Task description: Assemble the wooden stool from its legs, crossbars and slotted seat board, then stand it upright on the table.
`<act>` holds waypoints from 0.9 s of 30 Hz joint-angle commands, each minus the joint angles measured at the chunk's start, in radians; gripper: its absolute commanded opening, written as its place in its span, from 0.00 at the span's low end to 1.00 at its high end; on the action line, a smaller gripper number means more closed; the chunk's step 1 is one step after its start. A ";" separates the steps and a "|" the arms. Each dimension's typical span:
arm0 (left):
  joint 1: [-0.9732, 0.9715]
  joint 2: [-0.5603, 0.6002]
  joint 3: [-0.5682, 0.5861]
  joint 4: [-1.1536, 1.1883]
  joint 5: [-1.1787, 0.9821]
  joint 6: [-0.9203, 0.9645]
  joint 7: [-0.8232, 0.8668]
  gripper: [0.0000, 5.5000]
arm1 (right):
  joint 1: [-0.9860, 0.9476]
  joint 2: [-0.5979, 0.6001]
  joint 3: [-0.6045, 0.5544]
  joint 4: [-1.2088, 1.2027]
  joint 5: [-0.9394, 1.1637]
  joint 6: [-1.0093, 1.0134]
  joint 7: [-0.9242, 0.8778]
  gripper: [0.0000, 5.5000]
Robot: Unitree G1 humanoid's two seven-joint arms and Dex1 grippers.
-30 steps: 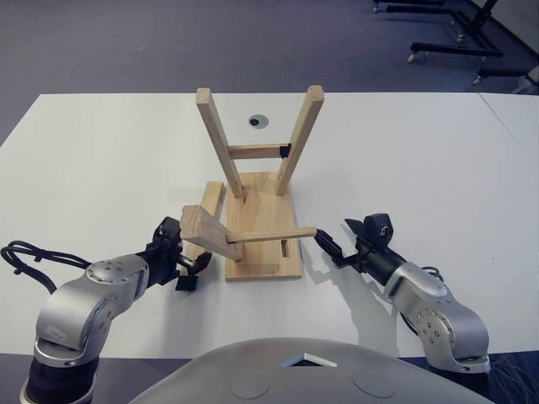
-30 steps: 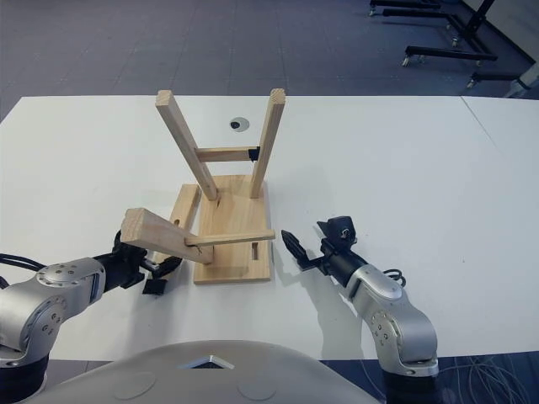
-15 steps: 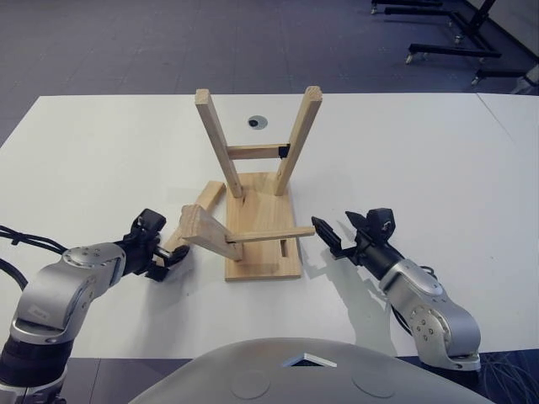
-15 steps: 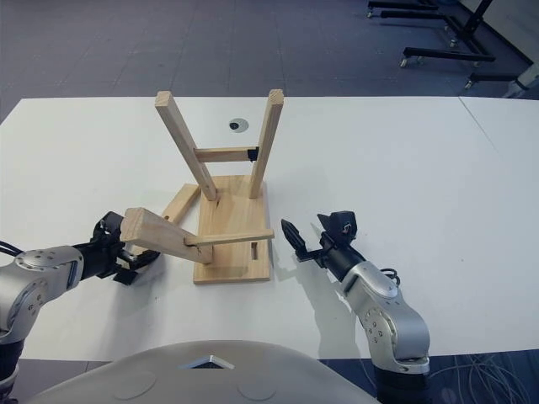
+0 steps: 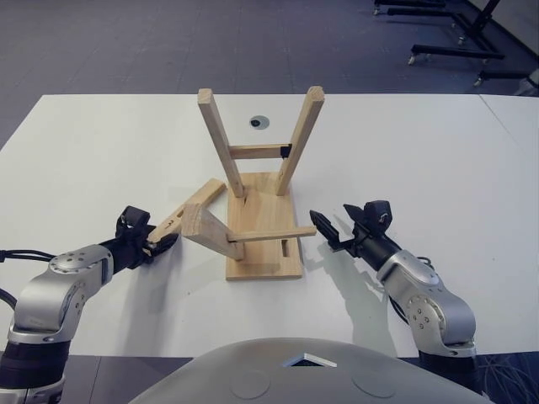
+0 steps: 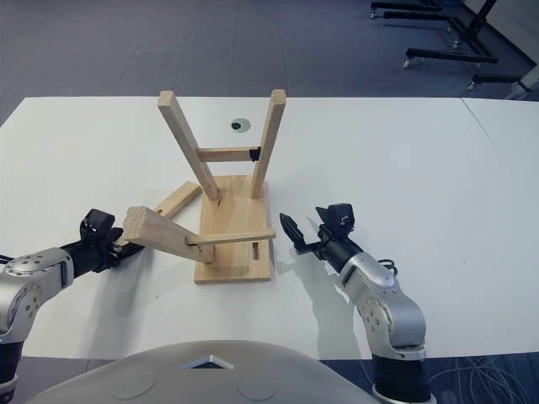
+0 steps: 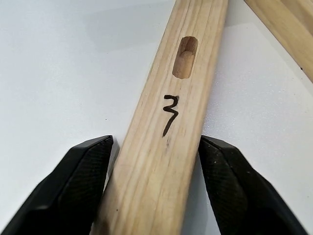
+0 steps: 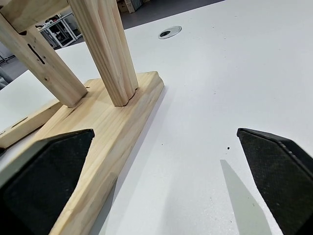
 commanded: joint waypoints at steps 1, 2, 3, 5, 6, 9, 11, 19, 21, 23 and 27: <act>0.155 -0.067 -0.089 0.217 0.025 0.071 -0.007 0.45 | -0.027 -0.012 -0.015 0.012 -0.001 -0.005 0.001 0.98; 0.157 -0.069 -0.091 0.233 0.034 0.045 -0.008 0.43 | -0.031 -0.012 -0.016 0.017 -0.002 -0.007 0.002 0.98; 0.159 -0.071 -0.094 0.248 0.043 0.024 -0.008 0.41 | -0.034 -0.011 -0.018 0.021 -0.002 -0.009 0.002 0.98; 0.162 -0.079 -0.094 0.267 0.052 -0.014 -0.006 0.38 | -0.041 -0.011 -0.020 0.028 -0.004 -0.013 0.002 0.98; 0.161 -0.089 -0.084 0.272 0.050 -0.030 -0.001 0.38 | -0.045 -0.011 -0.022 0.032 -0.005 -0.017 0.002 0.98; 0.157 -0.121 -0.060 0.302 0.047 -0.105 0.001 0.38 | -0.061 -0.007 -0.031 0.047 -0.001 -0.019 -0.002 0.98; 0.150 -0.140 -0.050 0.329 0.047 -0.140 0.000 0.38 | -0.074 -0.007 -0.041 0.061 -0.001 -0.024 -0.003 0.98; 0.066 -0.178 0.002 0.409 0.056 -0.292 0.005 0.38 | -0.146 -0.028 -0.117 0.154 0.001 -0.067 0.013 0.98; 0.039 -0.204 0.034 0.404 0.026 -0.343 -0.004 0.38 | -0.165 -0.034 -0.127 0.178 -0.006 -0.089 0.018 0.98; 0.000 -0.230 0.071 0.404 0.010 -0.404 -0.001 0.38 | -0.187 -0.038 -0.149 0.201 -0.005 -0.119 0.024 0.98; -0.116 -0.255 0.179 0.314 -0.107 -0.482 -0.037 0.38 | -0.281 -0.067 -0.270 0.261 0.045 -0.188 0.039 0.98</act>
